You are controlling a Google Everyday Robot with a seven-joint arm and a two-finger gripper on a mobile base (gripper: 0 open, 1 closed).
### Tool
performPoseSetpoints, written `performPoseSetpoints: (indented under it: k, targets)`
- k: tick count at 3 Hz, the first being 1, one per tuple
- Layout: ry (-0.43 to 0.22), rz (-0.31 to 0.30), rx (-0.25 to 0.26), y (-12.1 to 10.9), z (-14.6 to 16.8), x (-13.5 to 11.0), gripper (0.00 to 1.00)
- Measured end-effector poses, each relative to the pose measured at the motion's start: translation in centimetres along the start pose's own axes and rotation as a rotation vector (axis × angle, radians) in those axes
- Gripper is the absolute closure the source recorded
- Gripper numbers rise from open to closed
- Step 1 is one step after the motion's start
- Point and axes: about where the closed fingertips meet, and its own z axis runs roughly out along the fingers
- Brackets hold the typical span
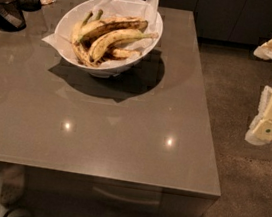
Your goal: Pick banana from white bowl
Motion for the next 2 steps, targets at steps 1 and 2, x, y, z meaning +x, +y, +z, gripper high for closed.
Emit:
performPoseSetpoints:
  k: [1, 2]
  targets:
    - [-0.003, -0.01, 0.004, -0.6, -0.2, -1.1, 0.0]
    - [0.024, -0.085, -0.025, -1.7, 0.3, -4.4, 0.0]
